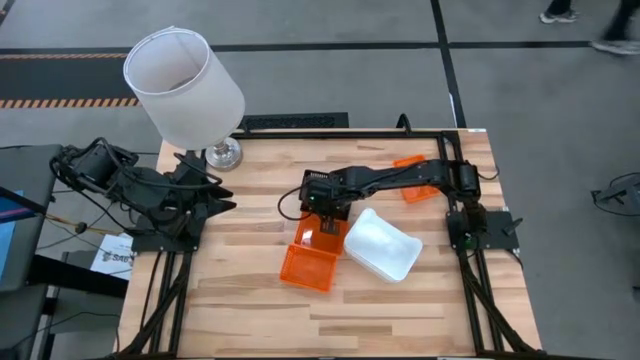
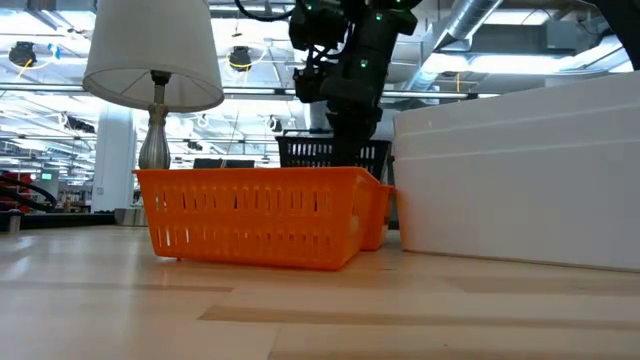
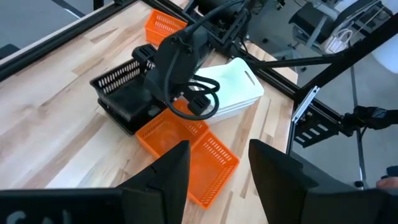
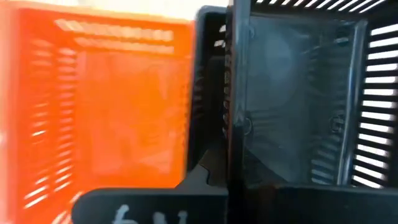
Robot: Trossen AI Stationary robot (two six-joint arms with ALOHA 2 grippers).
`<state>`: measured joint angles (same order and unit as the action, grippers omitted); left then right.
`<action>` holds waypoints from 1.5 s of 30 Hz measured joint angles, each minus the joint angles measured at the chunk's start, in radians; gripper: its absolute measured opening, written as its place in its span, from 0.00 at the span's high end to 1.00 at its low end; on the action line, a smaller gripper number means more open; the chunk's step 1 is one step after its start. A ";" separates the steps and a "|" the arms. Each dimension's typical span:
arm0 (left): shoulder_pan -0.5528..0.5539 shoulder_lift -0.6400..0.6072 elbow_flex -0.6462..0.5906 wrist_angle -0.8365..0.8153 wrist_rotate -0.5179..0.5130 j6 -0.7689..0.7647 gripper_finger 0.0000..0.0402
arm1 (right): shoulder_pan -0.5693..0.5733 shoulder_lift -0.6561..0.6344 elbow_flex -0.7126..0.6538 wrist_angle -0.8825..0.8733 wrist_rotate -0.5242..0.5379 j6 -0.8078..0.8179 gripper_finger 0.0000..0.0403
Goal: Stack baskets by color
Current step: Stack the bottom black bin on top of the top black bin
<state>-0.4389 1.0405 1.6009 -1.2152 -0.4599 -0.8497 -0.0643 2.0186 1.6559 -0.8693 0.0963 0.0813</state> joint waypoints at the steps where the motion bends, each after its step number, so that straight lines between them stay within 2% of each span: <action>1: 0.000 0.000 0.000 0.000 -0.001 0.000 0.62 | 0.000 -0.001 -0.011 0.018 0.011 0.000 0.99; 6: 0.000 0.000 0.000 0.000 -0.022 0.000 0.62 | -0.004 0.000 -0.064 0.048 0.011 0.022 0.99; 20: 0.000 0.000 0.000 0.001 -0.027 0.000 0.62 | 0.006 -0.002 -0.065 0.057 0.009 0.003 0.97; 35: 0.000 0.000 0.000 0.001 -0.027 -0.008 0.62 | -0.005 -0.002 -0.065 0.045 -0.017 -0.003 0.81; 45: 0.000 0.000 0.000 0.001 -0.027 -0.008 0.62 | -0.018 -0.002 -0.065 -0.016 0.016 -0.004 0.76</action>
<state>-0.4389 1.0405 1.6009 -1.2145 -0.4866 -0.8574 -0.0822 2.0167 1.5913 -0.8848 0.1119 0.0777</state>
